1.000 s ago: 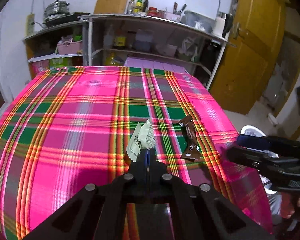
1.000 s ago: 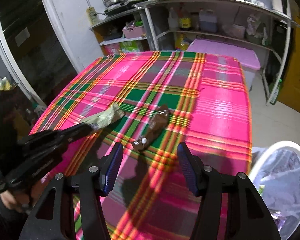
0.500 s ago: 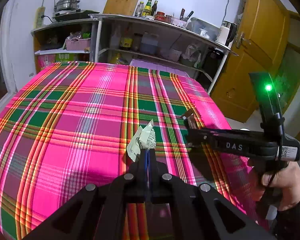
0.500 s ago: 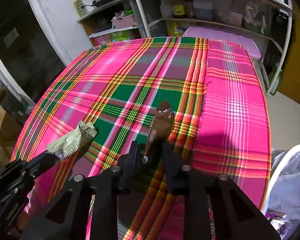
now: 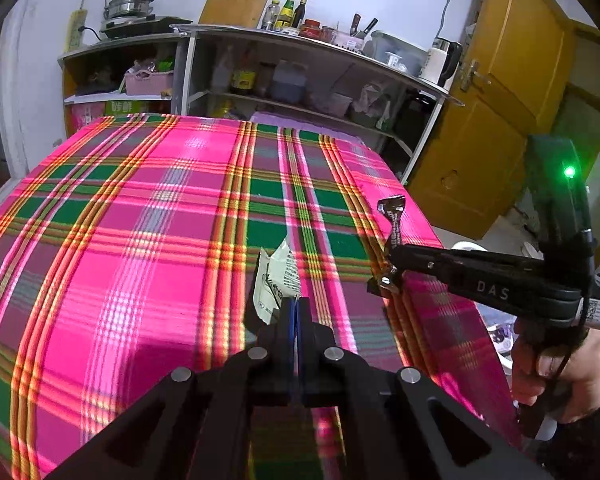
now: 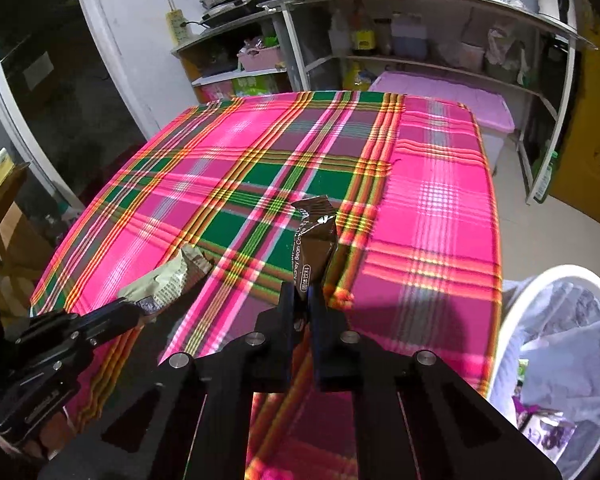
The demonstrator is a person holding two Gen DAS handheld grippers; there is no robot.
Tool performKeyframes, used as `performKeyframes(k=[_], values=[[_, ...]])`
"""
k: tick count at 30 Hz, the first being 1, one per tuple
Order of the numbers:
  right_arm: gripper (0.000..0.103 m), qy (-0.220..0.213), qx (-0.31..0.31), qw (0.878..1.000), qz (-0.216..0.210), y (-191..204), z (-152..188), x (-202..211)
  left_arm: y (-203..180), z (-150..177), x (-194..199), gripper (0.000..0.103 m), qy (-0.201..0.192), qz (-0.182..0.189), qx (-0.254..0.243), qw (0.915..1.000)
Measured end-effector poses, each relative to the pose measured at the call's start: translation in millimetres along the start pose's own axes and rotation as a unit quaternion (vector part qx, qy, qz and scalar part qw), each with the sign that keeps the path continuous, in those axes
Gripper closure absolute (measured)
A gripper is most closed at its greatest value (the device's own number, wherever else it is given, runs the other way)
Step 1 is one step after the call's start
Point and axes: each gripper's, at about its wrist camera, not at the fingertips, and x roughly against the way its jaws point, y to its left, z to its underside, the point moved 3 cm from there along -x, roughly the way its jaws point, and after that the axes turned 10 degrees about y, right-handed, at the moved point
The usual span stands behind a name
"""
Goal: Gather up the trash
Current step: 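Carry the white wrapper with the left tool while the right tool carries the brown wrapper over the bin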
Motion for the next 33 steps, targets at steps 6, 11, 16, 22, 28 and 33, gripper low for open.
performKeyframes(k=[6, 11, 16, 22, 28, 33], values=[[0.096, -0.016, 0.000, 1.000, 0.001, -3.1, 5.2, 17.7, -8.6, 8.5, 11.8, 0.103, -0.006, -0.001, 0.004, 1.0000], [0.096, -0.030, -0.003, 1.000, -0.005, -3.3, 14.2, 34.9, -17.6, 8.2, 21.7, 0.103, -0.014, 0.005, 0.000, 0.9999], [0.096, -0.034, -0.013, 0.999, -0.003, -8.8, 29.2, 48.8, -32.1, 8.3, 32.0, 0.103, -0.023, 0.015, -0.010, 0.9996], [0.096, -0.050, -0.027, 0.998, 0.007, -22.7, 49.8, 75.4, -54.3, 8.4, 40.7, 0.103, -0.031, 0.028, -0.025, 0.9988], [0.096, -0.069, -0.036, 0.997, 0.021, -35.2, 67.4, 102.3, -84.8, 8.8, 44.1, 0.103, -0.031, 0.043, -0.049, 0.9974], [0.096, -0.080, -0.049, 0.995, 0.031, -50.1, 79.8, 117.9, -109.6, 9.5, 42.2, 0.103, -0.028, 0.056, -0.069, 0.9956]])
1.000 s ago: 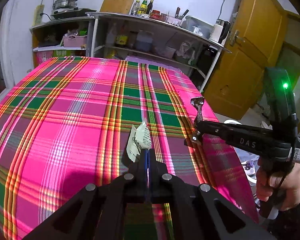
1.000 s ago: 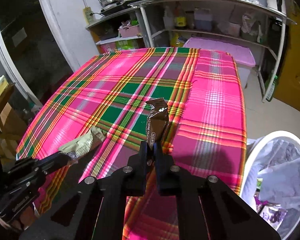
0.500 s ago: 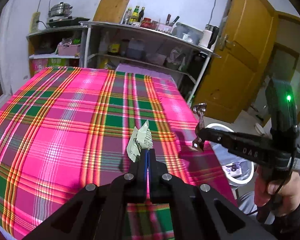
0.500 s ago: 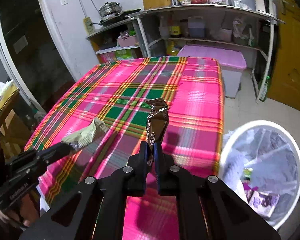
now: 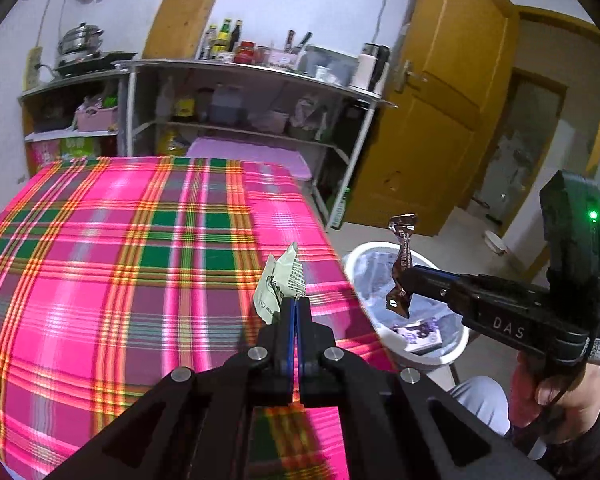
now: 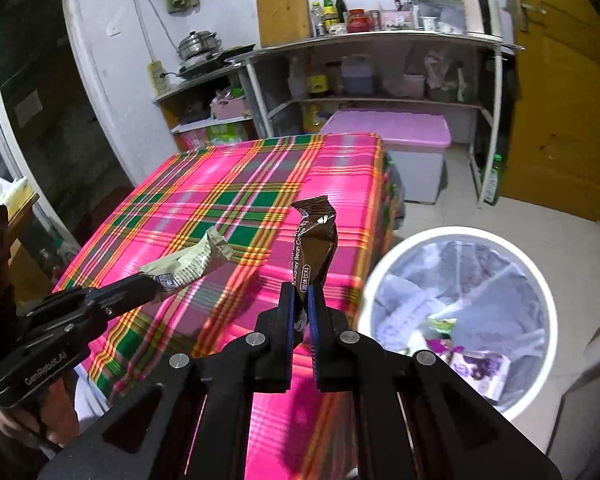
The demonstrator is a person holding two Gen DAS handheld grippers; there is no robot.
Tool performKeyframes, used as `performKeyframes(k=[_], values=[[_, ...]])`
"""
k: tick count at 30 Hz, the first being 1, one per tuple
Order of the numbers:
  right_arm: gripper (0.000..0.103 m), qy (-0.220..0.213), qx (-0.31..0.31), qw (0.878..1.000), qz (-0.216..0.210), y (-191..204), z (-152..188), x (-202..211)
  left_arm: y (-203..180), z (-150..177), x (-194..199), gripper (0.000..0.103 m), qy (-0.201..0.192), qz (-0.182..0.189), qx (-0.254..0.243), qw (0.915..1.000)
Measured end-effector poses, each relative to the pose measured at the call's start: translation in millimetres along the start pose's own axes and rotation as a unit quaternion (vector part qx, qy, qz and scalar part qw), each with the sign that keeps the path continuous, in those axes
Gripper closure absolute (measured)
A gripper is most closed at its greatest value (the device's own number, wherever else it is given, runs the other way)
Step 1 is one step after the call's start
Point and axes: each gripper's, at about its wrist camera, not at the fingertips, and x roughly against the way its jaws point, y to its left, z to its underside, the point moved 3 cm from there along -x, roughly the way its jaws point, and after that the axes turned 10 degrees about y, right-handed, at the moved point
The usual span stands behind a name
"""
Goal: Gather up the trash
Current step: 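Carry the white wrapper with the left tool while the right tool carries the brown wrapper over the bin, then open the left tool releasing the white wrapper while the right tool releases the brown wrapper into the bin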
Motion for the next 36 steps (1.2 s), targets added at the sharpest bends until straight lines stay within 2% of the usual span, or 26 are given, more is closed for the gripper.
performKeyframes(k=[22, 36], values=[[0.096, -0.014, -0.077, 0.997, 0.025, -90.0, 27.2, 26.6, -99.4, -14.8, -52.4, 0.103, 0.038, 0.042, -0.085, 0.9947], [0.096, 0.002, -0.113, 0.993, 0.031, -130.0, 35.8, 15.9, -123.3, -19.3, -97.7, 0.103, 0.075, 0.058, -0.099, 0.9906]])
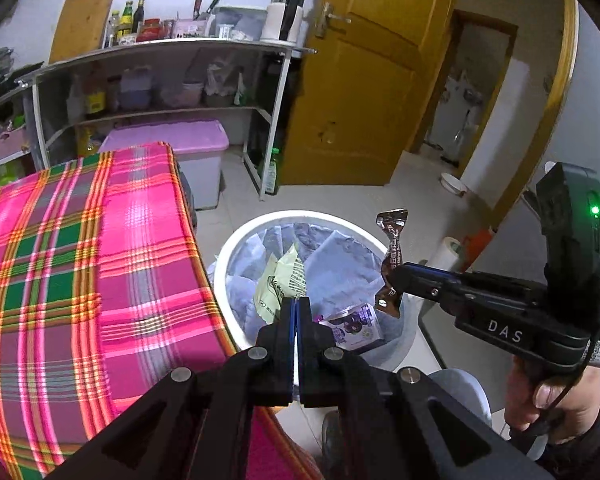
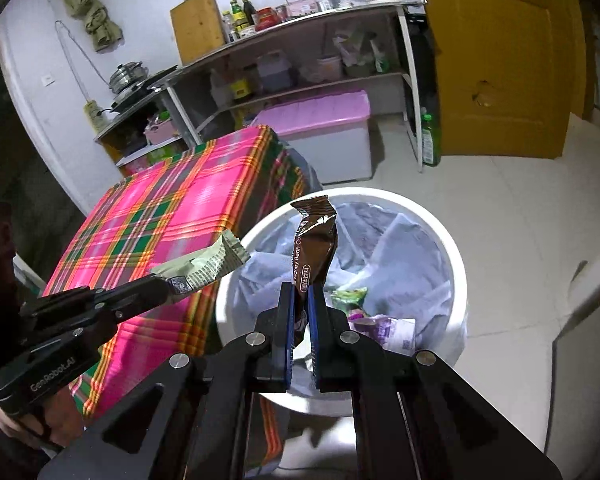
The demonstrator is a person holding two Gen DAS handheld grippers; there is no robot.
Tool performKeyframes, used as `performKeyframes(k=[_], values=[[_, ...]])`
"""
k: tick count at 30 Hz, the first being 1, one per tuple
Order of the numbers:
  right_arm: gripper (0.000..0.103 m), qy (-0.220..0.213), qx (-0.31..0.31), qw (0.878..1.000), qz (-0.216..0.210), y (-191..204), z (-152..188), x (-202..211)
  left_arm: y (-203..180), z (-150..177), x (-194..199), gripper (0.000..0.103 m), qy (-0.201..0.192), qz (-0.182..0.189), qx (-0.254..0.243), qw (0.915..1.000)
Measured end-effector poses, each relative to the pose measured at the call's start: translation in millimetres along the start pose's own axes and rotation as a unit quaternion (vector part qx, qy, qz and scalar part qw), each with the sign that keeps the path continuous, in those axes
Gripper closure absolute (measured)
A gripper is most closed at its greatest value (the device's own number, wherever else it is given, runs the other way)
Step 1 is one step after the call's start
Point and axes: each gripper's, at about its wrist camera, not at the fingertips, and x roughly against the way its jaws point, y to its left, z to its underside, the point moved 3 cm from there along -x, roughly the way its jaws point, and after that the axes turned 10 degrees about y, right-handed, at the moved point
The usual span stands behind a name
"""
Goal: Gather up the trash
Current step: 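Open the left tool releasing the white wrapper while the right tool releases the brown wrapper into the bin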
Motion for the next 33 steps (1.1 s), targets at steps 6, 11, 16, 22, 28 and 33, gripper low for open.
performKeyframes(k=[6, 11, 16, 22, 28, 33], values=[[0.096, 0.019, -0.013, 1.000, 0.006, -12.7, 1.1, -14.0, -1.9, -2.2, -18.9, 0.103, 0.017, 0.003, -0.002, 0.9999], [0.096, 0.035, -0.026, 0.999, 0.007, -22.7, 2.2, -24.6, -1.4, -6.5, -39.6, 0.103, 0.037, 0.006, -0.005, 0.9993], [0.096, 0.050, -0.042, 0.998, 0.006, -35.6, 3.7, -37.4, -1.7, -10.6, -61.0, 0.103, 0.054, 0.004, -0.007, 0.9985], [0.087, 0.063, -0.052, 0.997, 0.010, -46.8, 6.0, -47.2, -3.6, -11.2, -76.5, 0.102, 0.069, 0.003, -0.012, 0.9975], [0.073, 0.053, -0.052, 0.997, 0.008, -46.4, 5.5, -41.5, -2.6, -10.2, -76.8, 0.101, 0.069, 0.001, -0.008, 0.9976], [0.073, 0.037, -0.047, 0.998, 0.010, -36.5, 5.9, -27.4, -3.1, -8.9, -66.8, 0.100, 0.058, 0.000, -0.006, 0.9983]])
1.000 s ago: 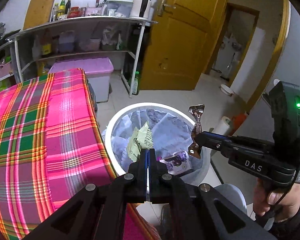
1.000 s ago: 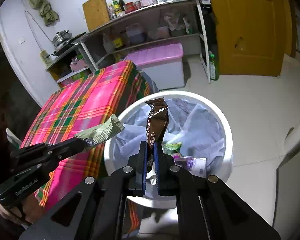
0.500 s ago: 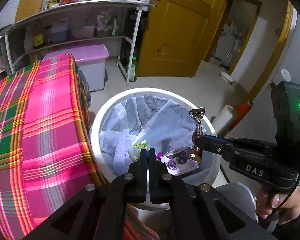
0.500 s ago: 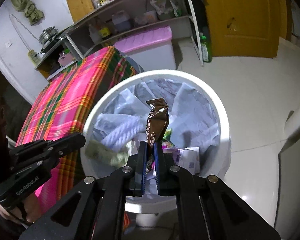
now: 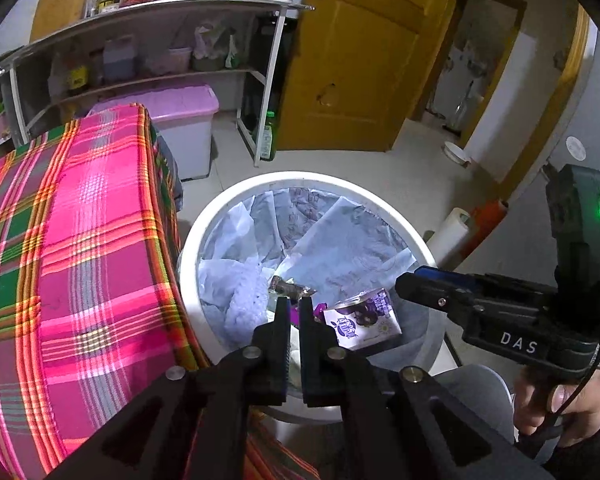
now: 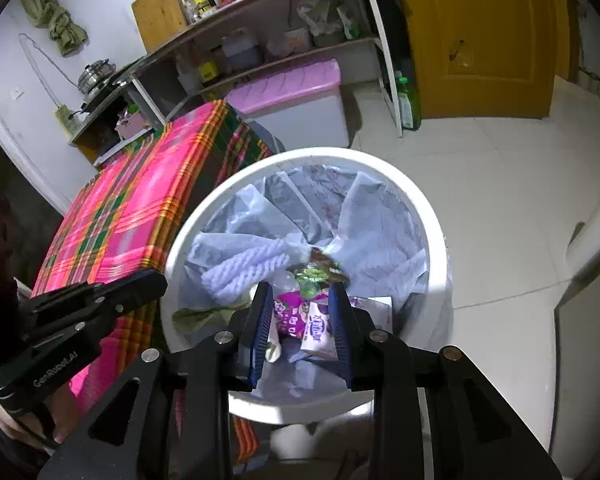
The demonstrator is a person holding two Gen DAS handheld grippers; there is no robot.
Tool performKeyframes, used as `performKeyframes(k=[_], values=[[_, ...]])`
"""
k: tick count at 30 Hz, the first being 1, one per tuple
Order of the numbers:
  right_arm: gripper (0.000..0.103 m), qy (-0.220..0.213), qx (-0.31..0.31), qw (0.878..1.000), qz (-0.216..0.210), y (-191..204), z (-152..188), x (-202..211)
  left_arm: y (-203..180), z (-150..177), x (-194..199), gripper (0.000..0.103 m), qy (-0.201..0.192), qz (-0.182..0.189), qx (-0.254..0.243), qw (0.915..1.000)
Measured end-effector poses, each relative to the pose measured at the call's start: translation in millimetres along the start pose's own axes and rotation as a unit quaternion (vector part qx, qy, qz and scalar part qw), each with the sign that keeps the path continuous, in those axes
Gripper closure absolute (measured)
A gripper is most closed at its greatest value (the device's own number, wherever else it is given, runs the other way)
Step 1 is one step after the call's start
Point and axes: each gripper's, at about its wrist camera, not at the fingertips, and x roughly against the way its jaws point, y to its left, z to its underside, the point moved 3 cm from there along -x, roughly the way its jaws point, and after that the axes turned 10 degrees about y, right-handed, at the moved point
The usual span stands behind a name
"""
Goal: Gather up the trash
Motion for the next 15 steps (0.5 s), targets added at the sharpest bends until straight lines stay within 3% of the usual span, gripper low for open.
performKeyframes(k=[15], values=[[0.071, -0.059, 0.054, 0.997, -0.003, 51.9, 30.4, 58.2, -6.2, 33.7, 66.1, 0.100, -0.058, -0.023, 0.005, 0.9980]])
